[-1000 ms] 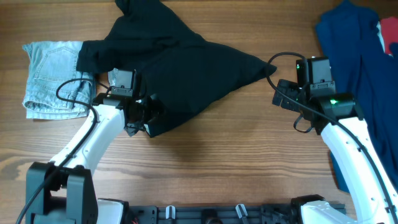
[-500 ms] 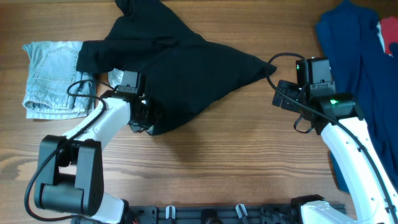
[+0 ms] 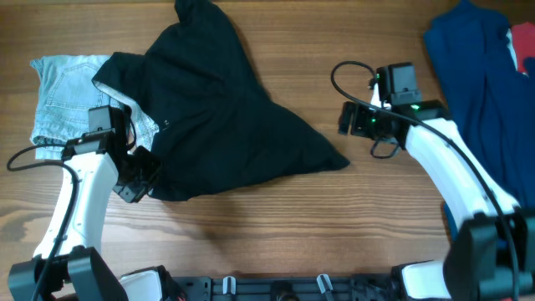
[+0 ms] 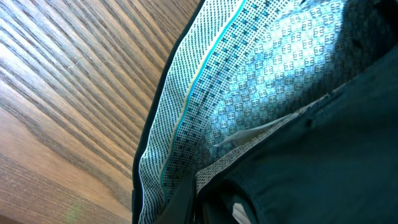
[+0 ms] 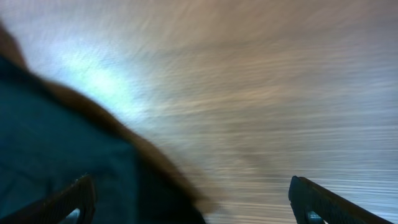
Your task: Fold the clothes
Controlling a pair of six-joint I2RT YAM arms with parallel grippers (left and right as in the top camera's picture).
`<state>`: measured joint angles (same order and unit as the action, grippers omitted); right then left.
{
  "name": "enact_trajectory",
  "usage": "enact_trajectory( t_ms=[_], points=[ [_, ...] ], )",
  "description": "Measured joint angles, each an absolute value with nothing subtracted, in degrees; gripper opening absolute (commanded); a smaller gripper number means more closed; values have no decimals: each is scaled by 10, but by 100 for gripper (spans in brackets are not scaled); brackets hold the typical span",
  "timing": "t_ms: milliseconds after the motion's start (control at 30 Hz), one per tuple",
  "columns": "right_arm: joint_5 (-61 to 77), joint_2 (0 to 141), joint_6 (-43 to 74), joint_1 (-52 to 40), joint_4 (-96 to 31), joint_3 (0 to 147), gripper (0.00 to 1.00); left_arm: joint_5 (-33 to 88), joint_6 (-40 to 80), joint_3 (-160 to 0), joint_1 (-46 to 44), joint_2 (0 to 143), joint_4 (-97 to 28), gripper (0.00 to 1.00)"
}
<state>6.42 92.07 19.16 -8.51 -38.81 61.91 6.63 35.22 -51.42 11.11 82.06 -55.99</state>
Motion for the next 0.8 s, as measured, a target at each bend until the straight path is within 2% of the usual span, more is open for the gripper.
enact_trajectory(
  t_ms=[233,467,633,800],
  points=[
    [251,993,244,-85,-402,619,98,66,350,-514,112,820,-556,4],
    [213,993,95,-85,-466,619,100,66,346,-514,112,820,-551,4],
    [234,988,206,-85,-511,619,99,66,345,-514,112,820,-547,4],
    [248,988,225,-85,-526,619,100,66,345,-514,112,820,-547,4]
  ],
)
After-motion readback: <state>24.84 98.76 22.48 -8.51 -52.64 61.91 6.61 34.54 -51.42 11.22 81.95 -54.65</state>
